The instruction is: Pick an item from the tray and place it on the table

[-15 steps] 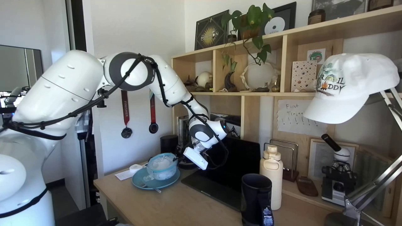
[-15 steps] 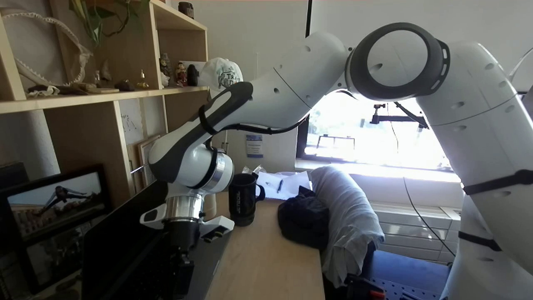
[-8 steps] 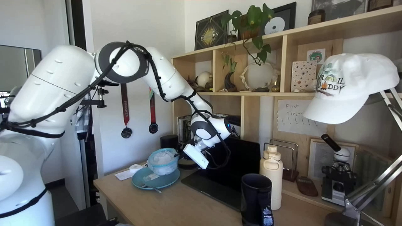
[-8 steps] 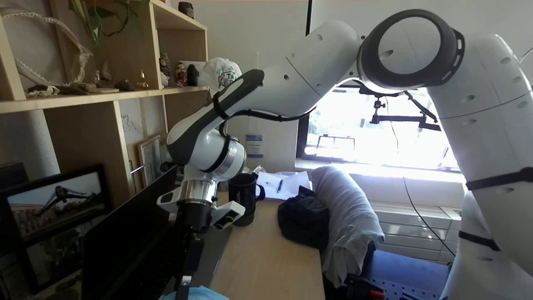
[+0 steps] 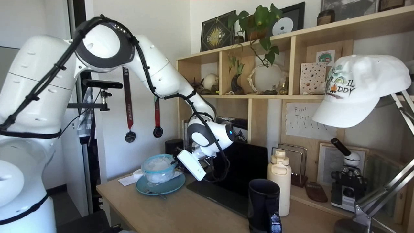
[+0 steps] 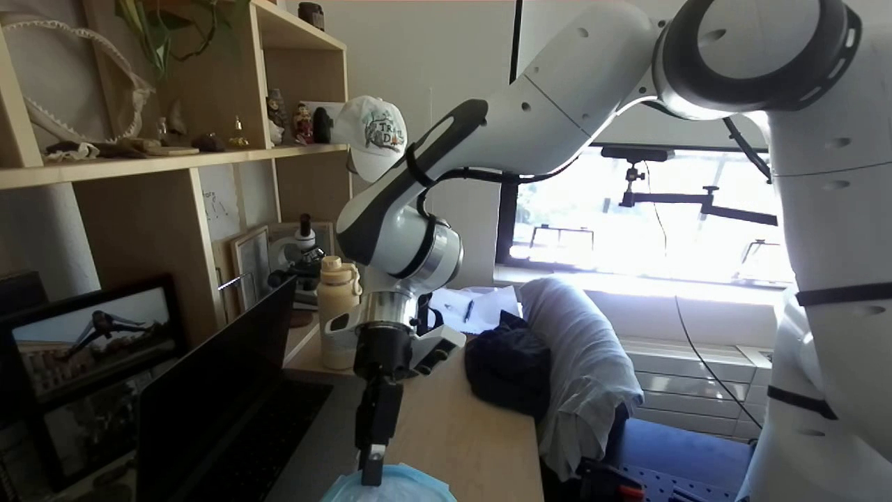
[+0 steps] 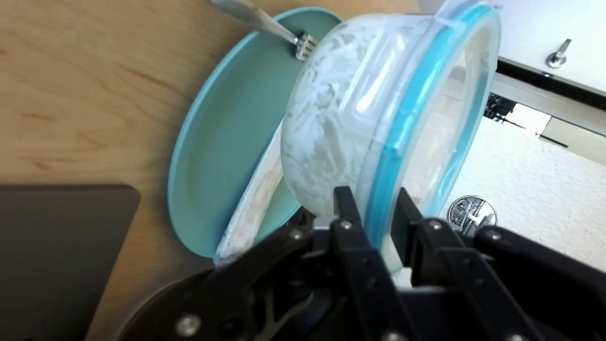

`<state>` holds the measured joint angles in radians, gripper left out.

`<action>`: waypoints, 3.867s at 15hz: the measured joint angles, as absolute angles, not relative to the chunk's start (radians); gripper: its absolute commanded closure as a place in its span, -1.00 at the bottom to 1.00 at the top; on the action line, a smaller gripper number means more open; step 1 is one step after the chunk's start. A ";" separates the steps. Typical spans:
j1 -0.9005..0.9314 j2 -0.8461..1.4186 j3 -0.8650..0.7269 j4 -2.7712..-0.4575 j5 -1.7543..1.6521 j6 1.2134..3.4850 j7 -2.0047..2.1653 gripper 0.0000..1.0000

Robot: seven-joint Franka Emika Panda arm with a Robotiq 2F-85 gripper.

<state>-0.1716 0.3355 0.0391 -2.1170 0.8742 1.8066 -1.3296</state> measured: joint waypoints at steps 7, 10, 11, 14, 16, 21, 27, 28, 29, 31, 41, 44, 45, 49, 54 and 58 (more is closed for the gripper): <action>-0.165 0.186 -0.025 -2.337 0.937 1.909 -1.326 0.83; -0.160 0.120 -0.042 -2.427 0.982 1.969 -1.312 0.83; -0.160 0.096 -0.047 -2.459 0.999 1.992 -1.306 0.83; -0.159 0.019 -0.066 -2.554 1.035 2.070 -1.282 0.83; -0.160 -0.037 -0.080 -2.617 1.050 2.128 -1.252 0.83; -0.161 -0.173 -0.113 -2.759 1.069 2.265 -1.166 0.83; -0.161 -0.206 -0.137 -2.786 1.193 2.396 -1.129 0.83; -0.161 -0.205 -0.137 -2.786 1.223 2.425 -1.129 0.83; -0.161 -0.203 -0.138 -2.786 1.252 2.453 -1.130 0.83; -0.161 -0.198 -0.139 -2.786 1.302 2.499 -1.130 0.83; -0.161 -0.121 -0.140 -2.786 1.563 2.566 -1.194 0.83; -0.161 -0.085 -0.140 -2.786 1.637 2.583 -1.247 0.83; -0.161 -0.074 -0.140 -2.786 1.659 2.586 -1.264 0.83; -0.161 -0.062 -0.140 -2.785 1.716 2.586 -1.295 0.32; -0.161 -0.061 -0.140 -2.784 1.722 2.586 -1.295 -0.55; -0.161 -0.061 -0.139 -2.783 1.711 2.586 -1.287 -1.00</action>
